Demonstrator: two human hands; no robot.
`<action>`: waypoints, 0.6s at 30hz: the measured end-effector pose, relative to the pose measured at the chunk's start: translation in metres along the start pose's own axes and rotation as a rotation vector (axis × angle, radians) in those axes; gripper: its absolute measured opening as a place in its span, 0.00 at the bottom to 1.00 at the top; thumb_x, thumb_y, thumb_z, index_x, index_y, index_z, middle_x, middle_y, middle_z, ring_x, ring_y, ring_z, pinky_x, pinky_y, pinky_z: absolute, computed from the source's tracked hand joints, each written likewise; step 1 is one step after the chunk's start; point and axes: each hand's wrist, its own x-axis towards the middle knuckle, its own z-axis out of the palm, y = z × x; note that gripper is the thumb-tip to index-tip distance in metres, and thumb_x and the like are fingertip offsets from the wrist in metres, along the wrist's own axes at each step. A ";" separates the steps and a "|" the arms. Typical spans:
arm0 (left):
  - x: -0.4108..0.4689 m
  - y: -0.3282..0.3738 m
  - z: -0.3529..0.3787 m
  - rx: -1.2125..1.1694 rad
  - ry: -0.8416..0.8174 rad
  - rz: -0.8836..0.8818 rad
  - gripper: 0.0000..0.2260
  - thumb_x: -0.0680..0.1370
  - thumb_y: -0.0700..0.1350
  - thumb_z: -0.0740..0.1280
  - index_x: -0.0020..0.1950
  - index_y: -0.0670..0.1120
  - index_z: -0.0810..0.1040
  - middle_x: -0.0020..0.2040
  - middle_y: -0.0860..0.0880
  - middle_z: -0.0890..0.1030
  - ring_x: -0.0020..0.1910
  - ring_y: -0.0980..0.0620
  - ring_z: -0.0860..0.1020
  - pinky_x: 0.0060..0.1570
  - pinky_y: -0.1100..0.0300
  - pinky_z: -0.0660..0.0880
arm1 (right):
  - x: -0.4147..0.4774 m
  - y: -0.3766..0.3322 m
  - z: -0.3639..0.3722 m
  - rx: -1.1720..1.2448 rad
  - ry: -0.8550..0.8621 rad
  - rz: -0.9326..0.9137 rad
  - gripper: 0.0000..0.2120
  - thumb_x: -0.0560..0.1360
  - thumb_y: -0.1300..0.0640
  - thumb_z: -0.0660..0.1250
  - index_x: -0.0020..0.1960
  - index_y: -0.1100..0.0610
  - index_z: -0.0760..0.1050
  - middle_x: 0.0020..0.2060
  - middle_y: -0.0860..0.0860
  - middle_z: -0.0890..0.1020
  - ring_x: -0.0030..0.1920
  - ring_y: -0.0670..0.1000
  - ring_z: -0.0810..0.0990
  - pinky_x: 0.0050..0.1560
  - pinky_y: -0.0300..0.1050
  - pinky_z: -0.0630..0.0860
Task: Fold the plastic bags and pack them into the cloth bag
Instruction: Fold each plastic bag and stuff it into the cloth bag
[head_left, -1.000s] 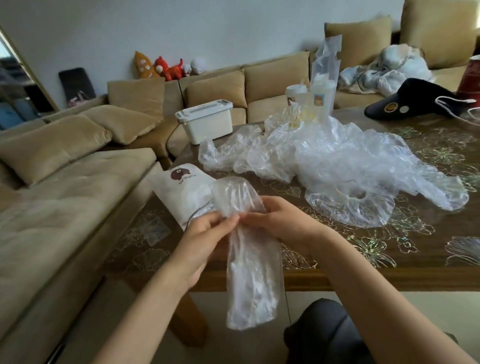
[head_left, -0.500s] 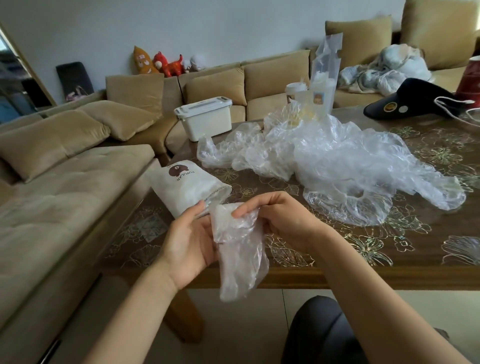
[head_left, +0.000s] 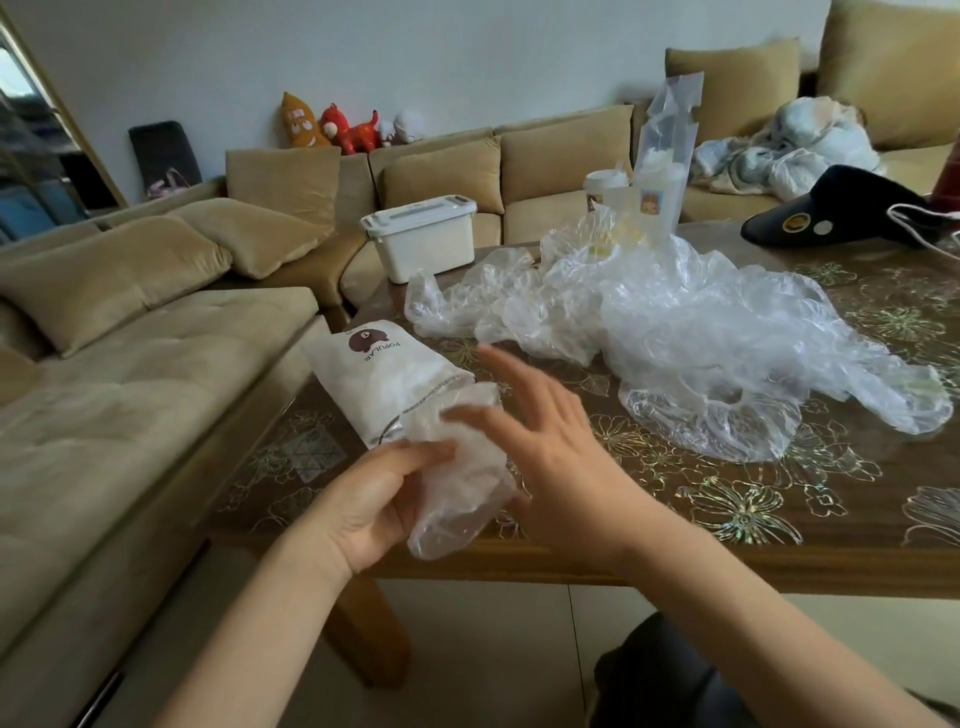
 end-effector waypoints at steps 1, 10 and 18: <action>0.000 0.000 0.000 0.005 0.008 0.002 0.16 0.69 0.40 0.68 0.55 0.38 0.79 0.46 0.40 0.84 0.40 0.48 0.83 0.38 0.59 0.81 | -0.003 -0.003 0.004 0.064 -0.008 -0.019 0.30 0.62 0.68 0.73 0.61 0.49 0.72 0.73 0.58 0.59 0.73 0.60 0.56 0.70 0.56 0.54; -0.003 -0.014 0.012 0.292 0.099 0.245 0.13 0.70 0.43 0.69 0.54 0.50 0.78 0.50 0.49 0.84 0.49 0.52 0.82 0.47 0.57 0.78 | -0.006 -0.001 -0.010 0.404 -0.102 0.415 0.07 0.73 0.48 0.69 0.45 0.51 0.81 0.72 0.46 0.62 0.72 0.48 0.52 0.72 0.53 0.52; -0.010 -0.017 0.018 0.091 -0.013 0.120 0.10 0.76 0.35 0.61 0.52 0.45 0.79 0.42 0.46 0.85 0.39 0.53 0.83 0.36 0.62 0.79 | 0.002 0.000 -0.005 0.782 -0.053 0.499 0.08 0.75 0.57 0.67 0.37 0.53 0.75 0.51 0.48 0.74 0.57 0.51 0.74 0.54 0.44 0.69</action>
